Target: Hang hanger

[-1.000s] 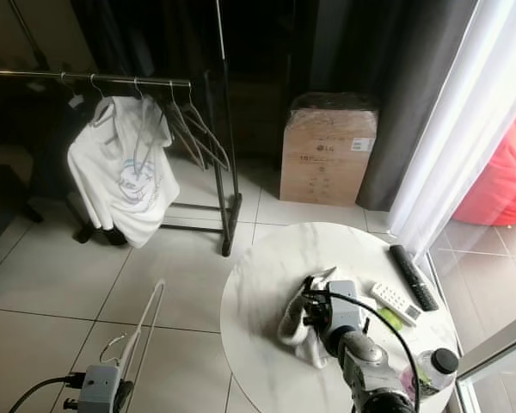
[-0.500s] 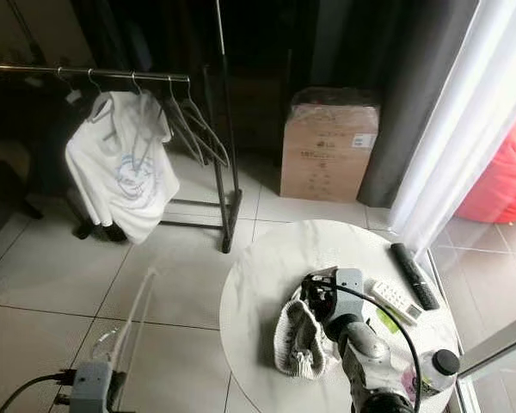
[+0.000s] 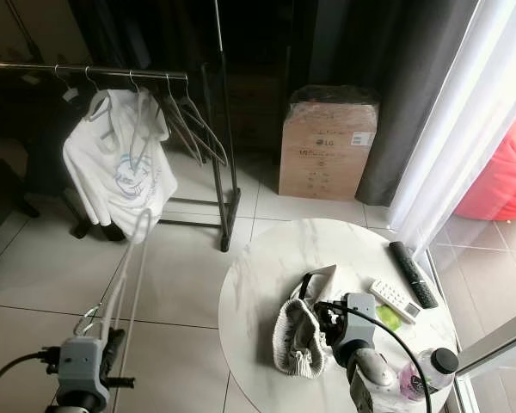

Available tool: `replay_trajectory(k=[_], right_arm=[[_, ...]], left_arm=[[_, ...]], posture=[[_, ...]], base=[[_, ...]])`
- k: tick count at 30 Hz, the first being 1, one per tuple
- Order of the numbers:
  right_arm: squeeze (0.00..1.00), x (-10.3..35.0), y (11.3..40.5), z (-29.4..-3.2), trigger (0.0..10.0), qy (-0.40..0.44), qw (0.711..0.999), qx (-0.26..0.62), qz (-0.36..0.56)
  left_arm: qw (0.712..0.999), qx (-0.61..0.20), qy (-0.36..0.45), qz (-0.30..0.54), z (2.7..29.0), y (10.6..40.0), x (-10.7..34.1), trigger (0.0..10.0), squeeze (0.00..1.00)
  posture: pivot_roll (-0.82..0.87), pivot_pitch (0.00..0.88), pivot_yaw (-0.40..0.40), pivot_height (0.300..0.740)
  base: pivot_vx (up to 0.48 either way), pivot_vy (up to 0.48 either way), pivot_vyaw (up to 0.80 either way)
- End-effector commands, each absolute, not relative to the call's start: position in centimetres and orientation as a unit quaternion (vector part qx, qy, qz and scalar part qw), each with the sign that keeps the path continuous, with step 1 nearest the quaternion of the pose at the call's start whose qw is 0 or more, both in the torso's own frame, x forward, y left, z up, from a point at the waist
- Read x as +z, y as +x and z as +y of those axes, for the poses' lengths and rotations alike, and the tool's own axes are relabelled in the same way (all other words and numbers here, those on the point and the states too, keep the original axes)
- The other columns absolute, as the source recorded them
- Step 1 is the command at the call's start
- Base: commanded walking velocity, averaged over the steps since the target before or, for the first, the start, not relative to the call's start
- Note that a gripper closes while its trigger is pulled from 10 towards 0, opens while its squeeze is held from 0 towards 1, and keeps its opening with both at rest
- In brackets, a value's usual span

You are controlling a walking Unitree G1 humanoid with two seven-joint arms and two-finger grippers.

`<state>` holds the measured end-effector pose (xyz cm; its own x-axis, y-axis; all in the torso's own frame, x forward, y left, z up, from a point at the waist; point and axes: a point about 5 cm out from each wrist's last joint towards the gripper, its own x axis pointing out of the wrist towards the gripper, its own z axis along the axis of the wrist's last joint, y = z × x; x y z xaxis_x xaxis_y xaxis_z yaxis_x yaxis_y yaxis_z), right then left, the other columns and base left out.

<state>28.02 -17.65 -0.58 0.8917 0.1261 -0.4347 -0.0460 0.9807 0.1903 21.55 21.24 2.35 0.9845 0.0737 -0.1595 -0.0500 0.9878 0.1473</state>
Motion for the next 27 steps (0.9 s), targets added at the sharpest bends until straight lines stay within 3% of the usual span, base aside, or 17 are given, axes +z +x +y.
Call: replay_trajectory(k=[1,27], right_arm=[[0.0,-1.2,27.5,-17.5,10.0,0.087,0.966,0.043,0.238],[0.0,-2.5,26.5,-17.8,10.0,0.079,0.957,0.036,0.276]], left_arm=[[0.994,0.031,0.067,0.087,21.2,21.3,2.4,10.0,0.0],[0.992,0.001,0.057,0.108,20.0,21.4,2.5,10.0,0.0]], posture=[[0.02,0.125,-0.029,0.74],[0.03,0.114,-0.036,0.74]], base=[[0.0,0.48,0.0],[0.0,0.48,0.0]])
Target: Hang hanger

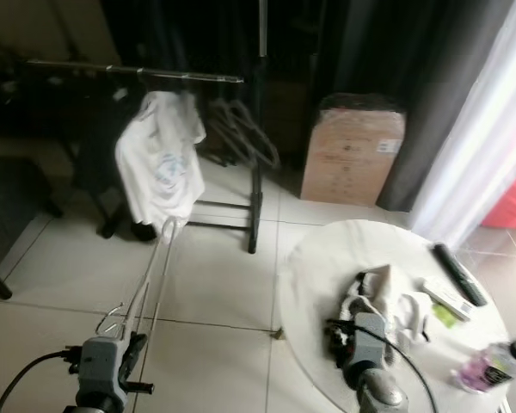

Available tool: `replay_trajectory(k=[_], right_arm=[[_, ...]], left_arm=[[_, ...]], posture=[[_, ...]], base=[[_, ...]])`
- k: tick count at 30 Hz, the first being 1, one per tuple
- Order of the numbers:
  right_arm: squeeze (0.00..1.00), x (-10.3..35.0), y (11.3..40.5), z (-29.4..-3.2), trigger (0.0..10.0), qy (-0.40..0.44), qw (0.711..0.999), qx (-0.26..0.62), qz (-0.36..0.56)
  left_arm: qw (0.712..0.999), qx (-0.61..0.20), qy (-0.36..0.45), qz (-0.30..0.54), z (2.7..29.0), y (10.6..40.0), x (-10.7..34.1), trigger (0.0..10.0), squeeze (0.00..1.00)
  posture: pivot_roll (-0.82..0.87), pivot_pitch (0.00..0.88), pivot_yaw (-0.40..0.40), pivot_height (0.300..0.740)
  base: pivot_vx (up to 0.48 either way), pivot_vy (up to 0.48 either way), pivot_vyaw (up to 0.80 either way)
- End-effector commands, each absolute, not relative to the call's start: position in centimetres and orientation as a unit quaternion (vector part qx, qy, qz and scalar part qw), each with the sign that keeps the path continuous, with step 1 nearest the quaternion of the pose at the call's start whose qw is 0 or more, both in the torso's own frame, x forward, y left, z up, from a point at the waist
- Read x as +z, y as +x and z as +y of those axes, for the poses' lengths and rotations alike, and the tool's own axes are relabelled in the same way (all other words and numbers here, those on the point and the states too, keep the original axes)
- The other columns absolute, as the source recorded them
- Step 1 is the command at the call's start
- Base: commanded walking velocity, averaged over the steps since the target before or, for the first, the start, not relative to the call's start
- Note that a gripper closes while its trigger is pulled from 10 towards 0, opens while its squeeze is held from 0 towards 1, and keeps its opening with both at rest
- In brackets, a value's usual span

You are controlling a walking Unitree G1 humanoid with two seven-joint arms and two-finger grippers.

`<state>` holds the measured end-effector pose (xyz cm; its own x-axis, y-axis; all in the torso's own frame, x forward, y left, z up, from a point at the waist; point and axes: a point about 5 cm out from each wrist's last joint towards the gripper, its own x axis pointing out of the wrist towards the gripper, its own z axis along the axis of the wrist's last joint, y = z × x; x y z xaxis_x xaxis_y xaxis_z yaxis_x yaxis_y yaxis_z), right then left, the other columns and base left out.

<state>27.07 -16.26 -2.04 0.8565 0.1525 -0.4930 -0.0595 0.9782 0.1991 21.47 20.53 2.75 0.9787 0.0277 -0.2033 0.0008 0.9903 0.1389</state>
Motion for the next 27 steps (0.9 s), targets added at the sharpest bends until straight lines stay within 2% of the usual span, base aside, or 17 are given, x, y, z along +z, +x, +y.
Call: replay_trajectory(k=[1,9,14,19,27], right_arm=[[0.0,-2.6,26.4,-17.8,10.0,0.079,0.956,0.037,0.281],[0.0,-3.7,25.4,-18.0,10.0,0.079,0.942,0.038,0.324],[0.0,-5.4,23.4,-17.5,10.0,0.06,0.921,0.057,0.381],[0.0,-7.3,20.5,-18.0,10.0,0.06,0.896,0.019,0.44],[0.0,-8.2,18.8,-18.5,10.0,0.055,0.884,0.016,0.464]], left_arm=[[0.992,0.001,0.057,0.109,19.9,21.4,2.5,10.0,0.0],[0.992,0.0,0.055,0.112,19.9,21.6,2.5,10.0,0.0],[0.993,-0.001,0.054,0.108,19.8,21.8,2.8,10.0,0.0],[0.993,0.002,0.053,0.108,19.8,21.6,2.9,10.0,0.0],[0.993,0.002,0.052,0.111,19.9,21.6,2.9,10.0,0.0]], posture=[[0.03,0.117,-0.036,0.74],[0.03,0.118,-0.032,0.74],[0.03,0.12,-0.03,0.74],[0.06,0.137,-0.027,0.74],[0.05,0.151,-0.027,0.74]], base=[[0.0,0.48,0.0],[0.0,0.48,0.0],[0.0,0.48,0.0],[0.0,0.48,0.0],[0.0,0.425,0.0]])
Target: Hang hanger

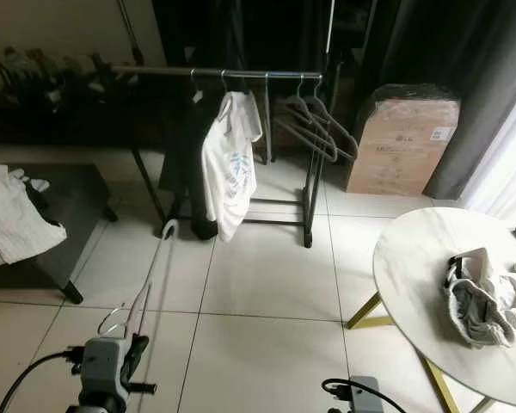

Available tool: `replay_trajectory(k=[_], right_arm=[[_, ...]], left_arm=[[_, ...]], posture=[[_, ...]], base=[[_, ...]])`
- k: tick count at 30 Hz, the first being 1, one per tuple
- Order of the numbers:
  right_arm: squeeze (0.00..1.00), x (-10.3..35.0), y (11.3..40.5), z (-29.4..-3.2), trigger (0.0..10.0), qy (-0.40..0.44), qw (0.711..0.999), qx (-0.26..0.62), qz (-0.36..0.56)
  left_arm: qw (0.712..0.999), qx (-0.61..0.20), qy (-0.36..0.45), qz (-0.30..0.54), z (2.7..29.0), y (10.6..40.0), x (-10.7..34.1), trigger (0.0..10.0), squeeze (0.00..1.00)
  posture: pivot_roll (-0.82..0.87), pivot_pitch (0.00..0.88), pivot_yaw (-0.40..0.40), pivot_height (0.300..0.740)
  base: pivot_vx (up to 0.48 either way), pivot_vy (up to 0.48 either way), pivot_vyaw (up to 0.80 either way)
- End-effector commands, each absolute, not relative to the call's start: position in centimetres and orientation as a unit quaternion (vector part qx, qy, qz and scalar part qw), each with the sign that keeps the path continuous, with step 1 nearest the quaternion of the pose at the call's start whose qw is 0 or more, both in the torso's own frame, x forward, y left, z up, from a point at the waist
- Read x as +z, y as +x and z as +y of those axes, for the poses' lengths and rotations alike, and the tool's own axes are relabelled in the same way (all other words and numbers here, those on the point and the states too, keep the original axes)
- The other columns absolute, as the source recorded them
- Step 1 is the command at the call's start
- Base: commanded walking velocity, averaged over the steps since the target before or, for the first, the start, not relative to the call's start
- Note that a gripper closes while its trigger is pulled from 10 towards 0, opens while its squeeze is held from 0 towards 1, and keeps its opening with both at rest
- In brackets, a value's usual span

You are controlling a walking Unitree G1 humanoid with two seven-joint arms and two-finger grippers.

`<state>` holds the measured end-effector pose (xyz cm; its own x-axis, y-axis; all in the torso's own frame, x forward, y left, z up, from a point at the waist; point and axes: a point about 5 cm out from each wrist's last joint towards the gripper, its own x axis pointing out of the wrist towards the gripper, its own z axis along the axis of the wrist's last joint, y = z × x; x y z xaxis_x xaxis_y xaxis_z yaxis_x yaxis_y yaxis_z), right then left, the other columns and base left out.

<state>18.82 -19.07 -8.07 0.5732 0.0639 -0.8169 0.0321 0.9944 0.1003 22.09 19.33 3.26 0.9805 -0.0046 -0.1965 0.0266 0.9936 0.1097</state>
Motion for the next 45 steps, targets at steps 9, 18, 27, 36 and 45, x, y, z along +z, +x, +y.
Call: replay_trajectory(k=[9,18,27,36,45], right_arm=[[0.0,-7.7,19.5,-19.6,10.0,0.047,0.882,0.012,0.468],[0.0,-7.3,20.1,-20.4,10.0,0.042,0.881,0.004,0.472],[0.0,-7.5,20.2,-19.1,10.0,0.046,0.88,0.013,0.473],[0.0,-8.2,18.9,-18.5,10.0,0.039,0.873,0.038,0.484],[0.0,-8.2,18.9,-18.4,10.0,0.039,0.874,0.044,0.482]], left_arm=[[0.993,0.009,0.04,0.113,19.8,21.6,2.8,10.0,0.0],[0.993,0.016,0.036,0.114,20.0,21.7,2.9,10.0,0.0],[0.993,0.021,0.03,0.114,20.0,21.7,2.9,10.0,0.0],[0.992,0.034,0.027,0.115,20.4,21.6,3.0,10.0,0.0],[0.993,0.033,0.025,0.115,20.3,21.6,3.0,10.0,0.0]], posture=[[0.06,0.158,-0.028,0.74],[0.06,0.161,-0.025,0.74],[0.06,0.16,-0.025,0.74],[0.06,0.159,-0.024,0.74],[0.06,0.149,-0.024,0.74]], base=[[0.0,0.293,0.0],[0.0,0.0,0.0],[0.224,0.0,0.0],[0.421,0.0,0.0],[0.435,0.0,0.34]])
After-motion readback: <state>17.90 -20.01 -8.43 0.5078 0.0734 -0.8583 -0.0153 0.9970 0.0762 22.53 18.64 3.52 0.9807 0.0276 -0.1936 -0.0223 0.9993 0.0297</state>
